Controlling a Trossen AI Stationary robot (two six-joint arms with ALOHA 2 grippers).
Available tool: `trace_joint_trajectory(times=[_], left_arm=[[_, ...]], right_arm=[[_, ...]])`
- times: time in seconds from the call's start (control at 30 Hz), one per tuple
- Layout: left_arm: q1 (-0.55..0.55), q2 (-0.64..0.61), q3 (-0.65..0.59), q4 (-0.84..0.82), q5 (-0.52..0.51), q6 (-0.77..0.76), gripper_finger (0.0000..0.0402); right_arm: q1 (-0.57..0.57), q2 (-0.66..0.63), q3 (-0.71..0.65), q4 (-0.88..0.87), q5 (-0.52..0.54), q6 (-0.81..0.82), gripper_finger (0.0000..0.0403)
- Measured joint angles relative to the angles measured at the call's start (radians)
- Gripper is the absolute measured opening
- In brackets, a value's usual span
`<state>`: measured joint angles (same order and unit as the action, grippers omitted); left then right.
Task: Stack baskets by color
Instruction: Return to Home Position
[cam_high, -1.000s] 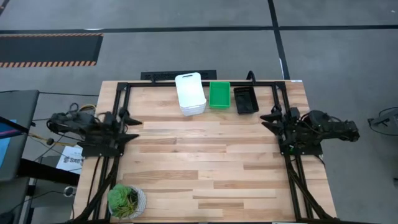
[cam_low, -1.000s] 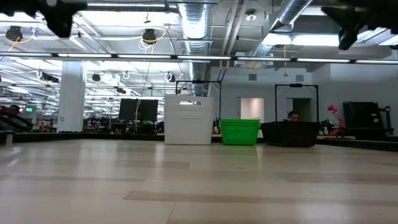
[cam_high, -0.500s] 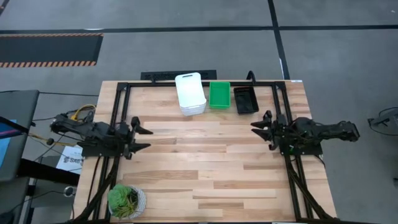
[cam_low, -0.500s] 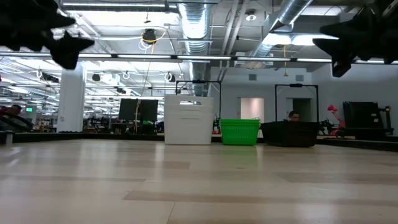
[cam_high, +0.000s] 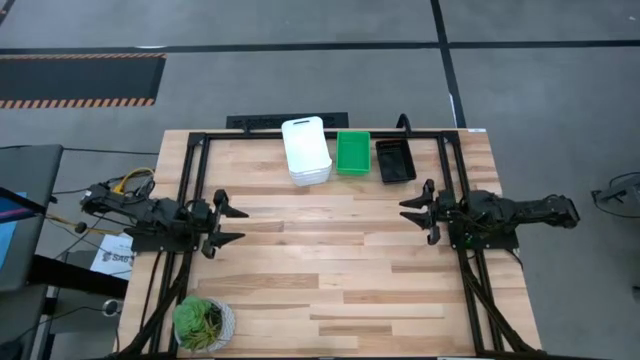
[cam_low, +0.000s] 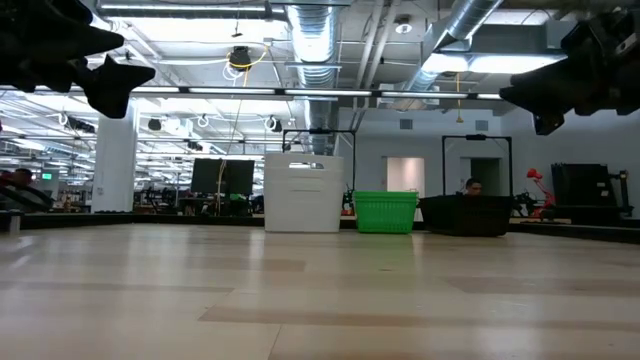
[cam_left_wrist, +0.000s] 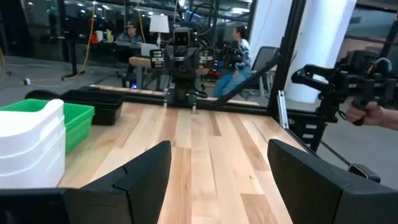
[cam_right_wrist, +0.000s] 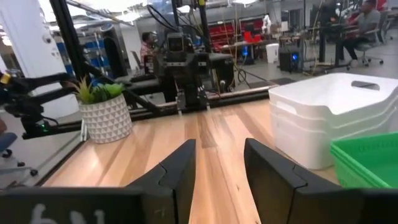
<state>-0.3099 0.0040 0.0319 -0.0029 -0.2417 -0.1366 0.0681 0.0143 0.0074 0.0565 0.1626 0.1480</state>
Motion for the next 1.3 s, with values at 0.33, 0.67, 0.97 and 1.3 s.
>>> trace_joint_trajectory(times=[0.33,0.67,0.97,1.3], left_arm=[[0.0,0.002,0.0,0.0,-0.003,-0.055,0.0256],[0.0,0.002,0.0,-0.001,-0.005,-0.044,0.0256],[0.0,0.002,0.0,-0.001,-0.005,-0.043,0.0256],[0.0,0.002,0.0,-0.001,-0.005,-0.043,0.0256]], right_arm=[[-0.012,0.025,0.0,-0.011,-0.003,0.001,0.016],[-0.012,0.025,-0.001,-0.015,-0.004,0.001,0.0161],[-0.012,0.025,-0.002,-0.015,-0.004,0.002,0.0157],[-0.012,0.025,-0.002,-0.016,-0.004,0.002,0.0161]])
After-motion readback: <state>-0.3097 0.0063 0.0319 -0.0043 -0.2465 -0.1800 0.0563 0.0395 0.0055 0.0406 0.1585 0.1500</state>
